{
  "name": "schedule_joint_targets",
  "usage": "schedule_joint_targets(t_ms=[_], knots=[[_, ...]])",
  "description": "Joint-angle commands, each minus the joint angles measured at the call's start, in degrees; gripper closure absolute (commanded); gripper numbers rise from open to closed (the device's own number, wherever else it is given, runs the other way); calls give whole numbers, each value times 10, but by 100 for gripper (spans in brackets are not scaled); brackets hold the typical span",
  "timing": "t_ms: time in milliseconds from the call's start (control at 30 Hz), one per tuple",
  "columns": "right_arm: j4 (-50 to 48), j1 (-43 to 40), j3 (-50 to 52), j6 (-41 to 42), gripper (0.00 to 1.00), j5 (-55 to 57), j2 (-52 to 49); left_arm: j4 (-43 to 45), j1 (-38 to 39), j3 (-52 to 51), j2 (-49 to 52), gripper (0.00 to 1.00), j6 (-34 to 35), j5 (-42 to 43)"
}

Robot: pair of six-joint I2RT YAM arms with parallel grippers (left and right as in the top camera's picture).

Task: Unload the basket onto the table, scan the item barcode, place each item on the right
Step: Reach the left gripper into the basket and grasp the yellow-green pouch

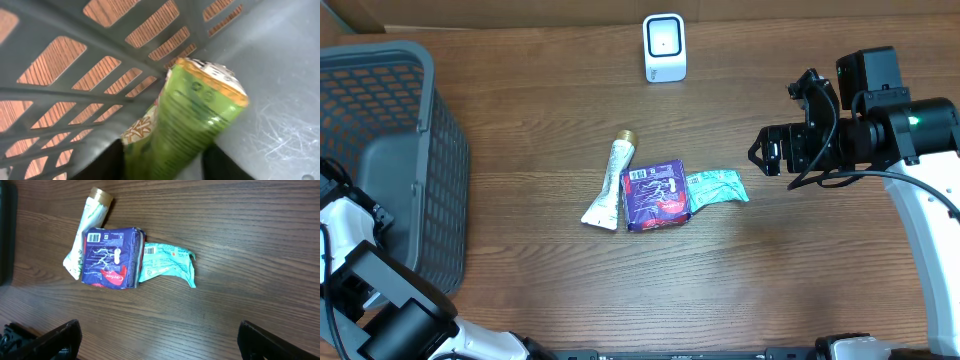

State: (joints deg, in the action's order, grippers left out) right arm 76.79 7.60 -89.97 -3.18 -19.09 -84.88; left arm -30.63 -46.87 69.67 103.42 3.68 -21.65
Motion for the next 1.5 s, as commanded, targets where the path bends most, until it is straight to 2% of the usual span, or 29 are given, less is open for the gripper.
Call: schedule_joint_targets(t_ms=[0, 133, 233, 367, 400, 533, 567, 600, 800, 933, 1167, 1333, 1467], knots=[[-1, 3, 2, 0, 0, 2, 0, -4, 0, -4, 5, 65, -5, 7], [1, 3, 2, 0, 0, 2, 0, -6, 0, -5, 7, 62, -5, 10], [0, 3, 2, 0, 0, 2, 0, -7, 0, -5, 15, 51, -5, 20], [0, 3, 2, 0, 0, 2, 0, -9, 0, -5, 30, 50, -5, 20], [0, 3, 2, 0, 0, 2, 0, -9, 0, -5, 31, 53, -5, 20], [1, 3, 2, 0, 0, 2, 0, -4, 0, -5, 32, 87, -5, 20], [0, 3, 2, 0, 0, 2, 0, -4, 0, -5, 32, 94, -5, 22], [0, 3, 2, 0, 0, 2, 0, -4, 1, -4, 32, 96, -5, 23], [0, 3, 2, 0, 0, 2, 0, -13, 12, 17, 18, 96, -5, 111], [1, 3, 2, 0, 0, 2, 0, -52, 37, 78, 0, 96, -5, 172], [-2, 3, 2, 0, 0, 2, 0, -169, 87, 236, -41, 96, -14, 181], [-2, 3, 2, 0, 0, 2, 0, -203, 107, 312, -99, 96, -13, 195], [-1, 3, 2, 0, 0, 1, 0, -210, 148, 332, -178, 96, -9, 271]])
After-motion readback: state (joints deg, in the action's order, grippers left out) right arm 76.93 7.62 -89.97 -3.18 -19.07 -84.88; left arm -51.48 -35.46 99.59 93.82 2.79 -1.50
